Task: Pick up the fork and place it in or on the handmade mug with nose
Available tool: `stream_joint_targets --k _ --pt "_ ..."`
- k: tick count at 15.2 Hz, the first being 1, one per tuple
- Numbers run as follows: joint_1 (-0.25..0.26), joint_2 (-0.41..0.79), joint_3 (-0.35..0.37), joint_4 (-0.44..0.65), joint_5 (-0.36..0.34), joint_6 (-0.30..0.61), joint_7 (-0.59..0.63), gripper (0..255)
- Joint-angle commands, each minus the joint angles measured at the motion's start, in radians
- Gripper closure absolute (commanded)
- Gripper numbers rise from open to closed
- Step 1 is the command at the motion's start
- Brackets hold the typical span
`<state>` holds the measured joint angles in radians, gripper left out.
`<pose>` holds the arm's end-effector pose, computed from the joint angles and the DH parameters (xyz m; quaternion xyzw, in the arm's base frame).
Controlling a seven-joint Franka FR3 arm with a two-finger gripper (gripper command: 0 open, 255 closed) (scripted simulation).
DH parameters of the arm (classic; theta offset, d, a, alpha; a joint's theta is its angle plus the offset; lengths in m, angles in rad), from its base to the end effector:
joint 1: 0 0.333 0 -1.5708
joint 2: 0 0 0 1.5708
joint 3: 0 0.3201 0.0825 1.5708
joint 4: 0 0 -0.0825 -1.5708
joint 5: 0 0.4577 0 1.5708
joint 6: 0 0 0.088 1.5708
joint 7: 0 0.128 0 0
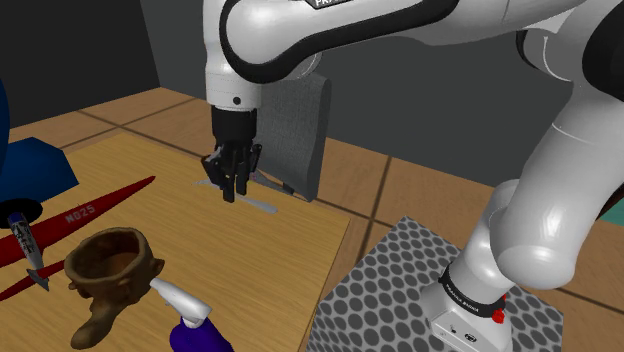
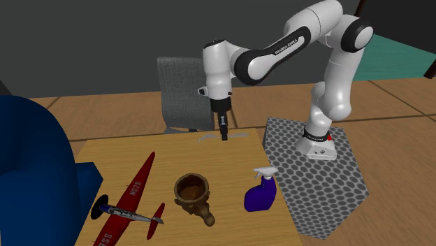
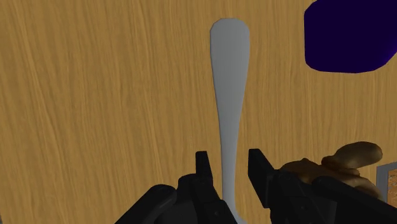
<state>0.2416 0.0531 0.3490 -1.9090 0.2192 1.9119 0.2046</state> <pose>0.5183 0.3690 0.4221 -0.9818 -0.1521 0.0649 0.0934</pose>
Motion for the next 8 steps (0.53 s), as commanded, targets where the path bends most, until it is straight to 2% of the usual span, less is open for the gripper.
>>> stream_joint_targets --k 1,6,8 --pt "-0.001 -0.005 0.0 0.022 0.0 -0.026 0.004 255" --pt "-0.002 -0.014 -0.002 0.068 -0.001 -0.081 0.013 255" --pt "0.022 0.043 0.019 0.129 -0.021 -0.078 0.063 255"
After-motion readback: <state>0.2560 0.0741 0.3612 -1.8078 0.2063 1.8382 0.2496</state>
